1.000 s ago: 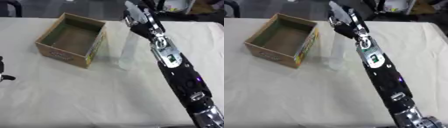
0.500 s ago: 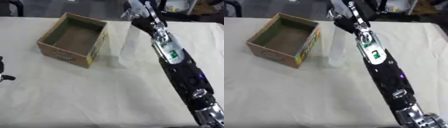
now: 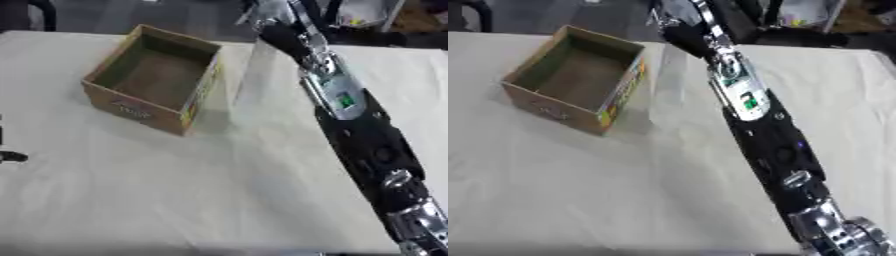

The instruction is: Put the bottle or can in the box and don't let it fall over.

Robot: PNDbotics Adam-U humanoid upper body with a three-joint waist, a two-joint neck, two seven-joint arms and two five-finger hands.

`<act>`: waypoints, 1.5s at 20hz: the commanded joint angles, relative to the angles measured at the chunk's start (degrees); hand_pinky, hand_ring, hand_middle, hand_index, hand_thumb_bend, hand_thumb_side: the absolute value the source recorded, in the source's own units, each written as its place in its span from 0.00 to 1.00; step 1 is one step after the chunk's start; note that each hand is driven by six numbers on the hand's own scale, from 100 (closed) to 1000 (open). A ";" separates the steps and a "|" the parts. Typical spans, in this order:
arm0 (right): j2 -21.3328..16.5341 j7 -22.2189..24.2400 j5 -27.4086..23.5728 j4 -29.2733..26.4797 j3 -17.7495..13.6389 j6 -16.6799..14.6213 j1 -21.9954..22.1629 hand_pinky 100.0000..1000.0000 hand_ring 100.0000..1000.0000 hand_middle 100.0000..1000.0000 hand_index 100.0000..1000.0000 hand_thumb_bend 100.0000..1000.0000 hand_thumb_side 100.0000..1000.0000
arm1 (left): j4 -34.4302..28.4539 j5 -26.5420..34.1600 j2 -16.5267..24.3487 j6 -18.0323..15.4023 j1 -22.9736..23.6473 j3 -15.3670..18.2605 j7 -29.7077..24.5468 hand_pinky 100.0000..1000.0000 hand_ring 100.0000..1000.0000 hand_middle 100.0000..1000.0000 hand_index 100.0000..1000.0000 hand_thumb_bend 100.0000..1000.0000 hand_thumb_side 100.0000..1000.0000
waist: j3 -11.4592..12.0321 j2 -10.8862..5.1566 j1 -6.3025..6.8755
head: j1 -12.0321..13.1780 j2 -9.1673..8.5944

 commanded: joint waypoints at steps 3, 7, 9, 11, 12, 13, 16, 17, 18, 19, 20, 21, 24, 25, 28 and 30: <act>-2.12 -0.06 -1.23 -0.99 -1.33 -0.08 -4.53 0.56 0.74 0.46 0.53 0.00 0.36 | -1.04 0.56 0.68 -0.13 -1.92 -0.91 -0.95 0.47 1.00 0.89 0.79 0.36 0.69 | 2.37 0.15 -0.22 | -2.71 -2.02; -3.02 -0.54 -1.93 0.10 -2.07 -0.12 -7.68 0.57 0.74 0.46 0.52 0.00 0.35 | -1.07 0.84 0.67 -0.16 -3.13 -1.71 -1.80 0.47 1.00 0.89 0.79 0.36 0.69 | 5.10 0.73 -0.93 | -5.78 -3.46; -2.89 -0.64 -2.97 1.07 -2.30 0.35 -8.82 0.56 0.74 0.46 0.53 0.00 0.37 | -1.08 0.96 0.65 -0.18 -3.50 -2.03 -2.15 0.47 1.00 0.89 0.79 0.36 0.69 | 6.18 0.80 -1.22 | -7.01 -3.89; -2.94 -0.35 -4.24 1.66 -2.21 0.56 -9.91 0.56 0.74 0.46 0.53 0.00 0.37 | -0.99 1.09 0.58 -0.17 -3.68 -2.30 -2.46 0.47 1.00 0.89 0.79 0.36 0.69 | 7.03 0.73 -1.43 | -8.07 -4.31; -3.03 -0.12 -4.53 1.75 -2.09 0.50 -10.30 0.57 0.74 0.46 0.52 0.00 0.36 | -0.94 1.14 0.55 -0.16 -3.75 -2.42 -2.60 0.47 1.00 0.89 0.79 0.36 0.69 | 7.38 0.68 -1.53 | -8.52 -4.44; -3.08 0.06 -4.69 1.81 -2.01 0.44 -10.52 0.57 0.74 0.46 0.52 0.00 0.36 | -0.89 1.17 0.52 -0.17 -3.80 -2.49 -2.70 0.47 1.00 0.89 0.79 0.36 0.69 | 7.58 0.66 -1.59 | -8.77 -4.51; -2.28 0.76 -4.74 2.11 -1.43 0.42 -10.85 0.57 0.75 0.47 0.54 0.00 0.17 | -0.87 1.26 0.43 -0.21 -4.24 -2.77 -2.98 0.47 1.00 0.89 0.79 0.36 0.69 | 8.41 0.91 -1.98 | -9.99 -4.76; -1.48 1.29 -4.40 2.68 -1.09 0.61 -10.82 0.57 0.75 0.47 0.54 0.00 0.38 | -0.86 1.34 0.38 -0.21 -4.53 -2.99 -3.17 0.47 1.00 0.89 0.79 0.36 0.69 | 8.86 1.07 -2.17 | -10.70 -4.91; -0.77 1.78 -3.95 3.37 -0.90 0.73 -10.80 0.57 0.76 0.47 0.54 0.00 0.38 | -0.84 1.42 0.33 -0.21 -4.76 -3.16 -3.34 0.47 1.00 0.89 0.79 0.36 0.69 | 9.19 1.19 -2.32 | -11.25 -5.05; -0.11 2.25 -3.43 4.05 -0.75 0.72 -10.71 0.57 0.76 0.47 0.54 0.00 0.38 | -0.84 1.53 0.26 -0.23 -5.07 -3.38 -3.55 0.47 1.00 0.89 0.79 0.37 0.69 | 9.55 1.32 -2.49 | -11.85 -5.23; 0.36 2.62 -2.90 4.60 -0.65 0.59 -10.62 0.57 0.76 0.48 0.54 0.00 0.38 | -0.86 1.65 0.22 -0.26 -5.34 -3.56 -3.74 0.47 1.00 0.89 0.79 0.37 0.69 | 9.85 1.43 -2.64 | -12.27 -5.39; 0.77 2.97 -2.37 5.12 -0.58 0.37 -10.48 0.57 0.76 0.48 0.55 0.00 0.39 | -0.89 1.75 0.17 -0.28 -5.62 -3.74 -3.93 0.47 1.00 0.89 0.79 0.37 0.69 | 10.14 1.54 -2.78 | -12.62 -5.44; 2.11 3.66 -1.08 6.64 -0.50 -0.17 -10.04 0.57 0.77 0.48 0.55 0.00 0.40 | -0.92 2.01 0.04 -0.27 -6.10 -3.97 -4.23 0.47 1.00 0.89 0.79 0.37 0.69 | 10.51 1.79 -3.07 | -12.96 -5.55; 2.50 3.76 -0.75 7.01 -0.48 -0.37 -9.92 0.57 0.77 0.49 0.56 0.00 0.40 | -0.92 2.05 -0.01 -0.26 -6.22 -4.01 -4.28 0.47 1.00 0.88 0.79 0.37 0.69 | 10.55 1.84 -3.16 | -13.12 -5.67; 3.24 3.64 -0.16 7.75 -0.38 -0.90 -9.88 0.57 0.77 0.49 0.56 0.00 0.40 | -0.86 2.18 -0.18 -0.25 -6.51 -4.25 -4.48 0.47 1.00 0.88 0.79 0.37 0.69 | 10.75 1.80 -3.36 | -13.42 -5.78; 3.40 3.49 -0.17 7.65 -0.16 -1.34 -10.06 0.57 0.77 0.50 0.56 0.00 0.41 | -0.84 2.33 -0.26 -0.25 -6.64 -4.41 -4.64 0.47 1.00 0.88 0.79 0.37 0.69 | 10.96 1.68 -3.39 | -13.62 -5.86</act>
